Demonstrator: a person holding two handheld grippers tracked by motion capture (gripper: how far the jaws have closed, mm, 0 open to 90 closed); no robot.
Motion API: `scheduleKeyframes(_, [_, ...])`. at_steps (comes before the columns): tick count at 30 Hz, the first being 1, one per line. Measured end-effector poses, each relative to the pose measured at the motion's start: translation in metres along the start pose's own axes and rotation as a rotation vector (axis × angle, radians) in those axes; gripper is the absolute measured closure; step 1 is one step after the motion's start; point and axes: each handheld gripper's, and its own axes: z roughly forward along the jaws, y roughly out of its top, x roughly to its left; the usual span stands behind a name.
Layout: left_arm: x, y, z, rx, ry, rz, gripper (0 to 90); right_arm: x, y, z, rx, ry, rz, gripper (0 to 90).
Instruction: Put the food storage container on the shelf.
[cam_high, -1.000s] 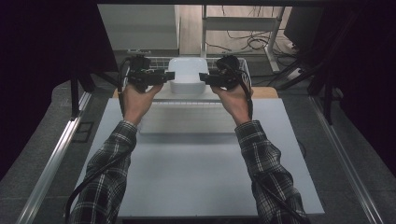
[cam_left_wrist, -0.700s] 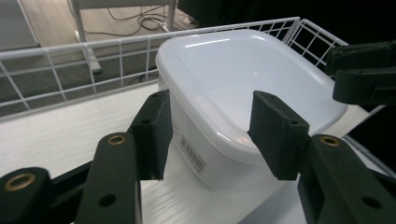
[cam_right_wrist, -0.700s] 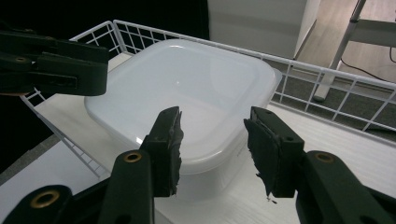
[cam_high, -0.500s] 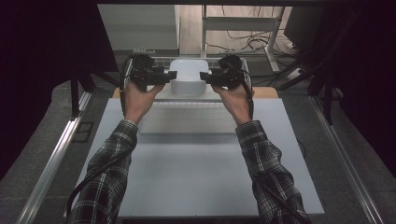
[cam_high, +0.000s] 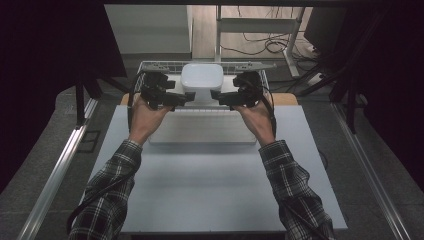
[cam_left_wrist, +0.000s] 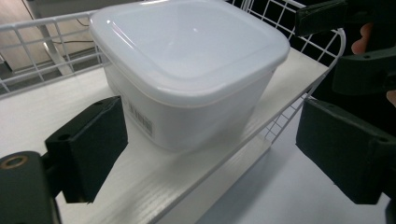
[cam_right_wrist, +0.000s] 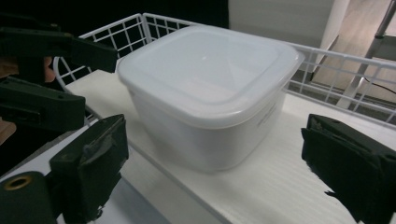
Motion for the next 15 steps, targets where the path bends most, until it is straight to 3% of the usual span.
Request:
scheduleKeyframes(6, [-0.004, -0.009, -0.003, -0.01, -0.023, 0.025, 5.7, 0.004, -0.007, -0.001, 0.009, 0.003, -0.028, 3.3])
scheduleKeyframes(15, [-0.008, -0.024, -0.006, -0.005, -0.023, 0.064, 4.7, 0.007, -0.018, -0.004, 0.026, 0.001, -0.053, 2.3])
